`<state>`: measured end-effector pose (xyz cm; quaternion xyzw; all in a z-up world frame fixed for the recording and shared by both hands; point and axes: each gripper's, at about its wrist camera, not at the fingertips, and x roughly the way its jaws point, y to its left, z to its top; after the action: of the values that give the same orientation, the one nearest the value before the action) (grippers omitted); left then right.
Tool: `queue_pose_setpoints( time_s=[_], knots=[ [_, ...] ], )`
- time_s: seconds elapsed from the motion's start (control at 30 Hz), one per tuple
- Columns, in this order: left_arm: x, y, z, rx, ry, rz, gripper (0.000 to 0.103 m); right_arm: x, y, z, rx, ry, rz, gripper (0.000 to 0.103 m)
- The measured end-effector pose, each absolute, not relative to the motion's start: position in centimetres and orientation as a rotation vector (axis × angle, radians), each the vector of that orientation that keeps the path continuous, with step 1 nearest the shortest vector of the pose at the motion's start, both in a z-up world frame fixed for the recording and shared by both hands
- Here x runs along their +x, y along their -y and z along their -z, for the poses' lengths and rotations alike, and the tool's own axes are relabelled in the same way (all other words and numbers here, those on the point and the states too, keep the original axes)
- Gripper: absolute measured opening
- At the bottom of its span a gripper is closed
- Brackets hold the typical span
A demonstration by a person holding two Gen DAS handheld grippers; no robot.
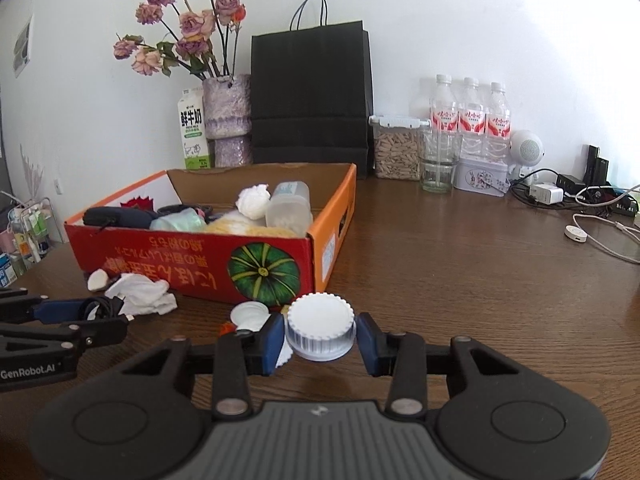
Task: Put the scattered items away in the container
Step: 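Grasp the black charging cable with the left gripper while the right gripper grasps the white cap, then carry the cable and white cap over the box and open both grippers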
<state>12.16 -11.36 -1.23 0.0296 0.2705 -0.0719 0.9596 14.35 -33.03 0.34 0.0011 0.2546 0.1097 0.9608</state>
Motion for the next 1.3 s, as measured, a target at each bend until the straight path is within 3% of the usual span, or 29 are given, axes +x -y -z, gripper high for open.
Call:
queue_pose_setpoints(
  time_s=[0.73,1.3],
  knots=[
    [11.1,6.8,-3.2,-0.026,-0.37,0.142,0.045,13.7,26.8,-5.2,0.003,-0.382,-0.276,0.038],
    [21.5,2.6,-6.6,-0.141,-0.285,0.076,0.045,23.2,19.6,-7.3,0.047,-0.292,-0.23,0.038]
  ],
)
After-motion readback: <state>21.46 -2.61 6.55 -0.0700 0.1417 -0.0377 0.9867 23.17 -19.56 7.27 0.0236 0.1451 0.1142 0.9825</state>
